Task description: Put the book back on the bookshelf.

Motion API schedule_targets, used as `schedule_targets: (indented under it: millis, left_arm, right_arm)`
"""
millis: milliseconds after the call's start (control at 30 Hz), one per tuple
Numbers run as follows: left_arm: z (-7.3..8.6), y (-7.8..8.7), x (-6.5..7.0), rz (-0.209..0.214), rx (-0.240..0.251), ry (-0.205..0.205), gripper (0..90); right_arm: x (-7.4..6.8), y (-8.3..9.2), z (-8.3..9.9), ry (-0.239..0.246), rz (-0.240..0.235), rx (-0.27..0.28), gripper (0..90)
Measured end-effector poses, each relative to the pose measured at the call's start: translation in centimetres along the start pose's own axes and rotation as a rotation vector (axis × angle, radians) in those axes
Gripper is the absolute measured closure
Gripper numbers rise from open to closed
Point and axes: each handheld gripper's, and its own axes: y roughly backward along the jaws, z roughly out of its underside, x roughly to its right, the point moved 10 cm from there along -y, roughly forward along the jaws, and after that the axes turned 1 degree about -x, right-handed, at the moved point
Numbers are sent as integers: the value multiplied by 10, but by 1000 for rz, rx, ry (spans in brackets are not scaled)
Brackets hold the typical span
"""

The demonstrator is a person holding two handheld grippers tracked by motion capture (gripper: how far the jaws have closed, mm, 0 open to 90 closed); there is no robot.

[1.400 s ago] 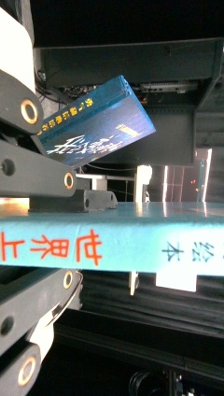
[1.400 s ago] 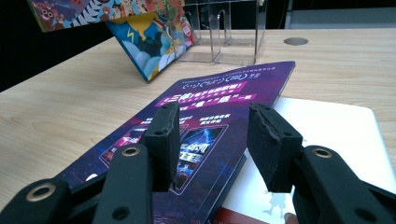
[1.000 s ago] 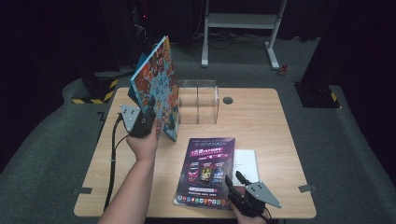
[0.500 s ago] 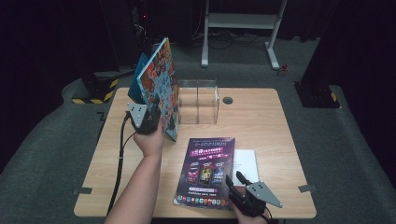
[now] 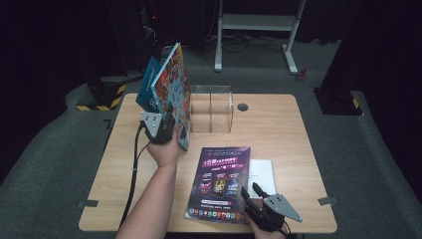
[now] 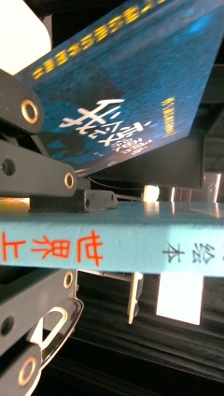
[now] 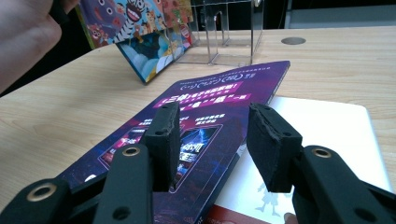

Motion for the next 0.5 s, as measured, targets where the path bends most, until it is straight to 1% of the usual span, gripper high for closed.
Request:
schedule_targets:
  millis: [67,267,333,467,500]
  left_arm:
    - [4,-1,1,-1,-7,-9,812]
    - [18,-3,1,-4,-18,-1,812]
    - [22,-2,2,-3,-12,5,812]
    - [25,-2,2,1,-5,4,811]
    - [26,-2,2,0,-6,12,811]
  right_arm:
    - [0,0,0,1,-1,1,548]
    - [0,0,1,-2,-1,-3,547]
    - [0,0,0,-1,-2,-3,548]
    - [1,1,0,-1,2,-2,548]
    - [2,0,0,0,2,-1,548]
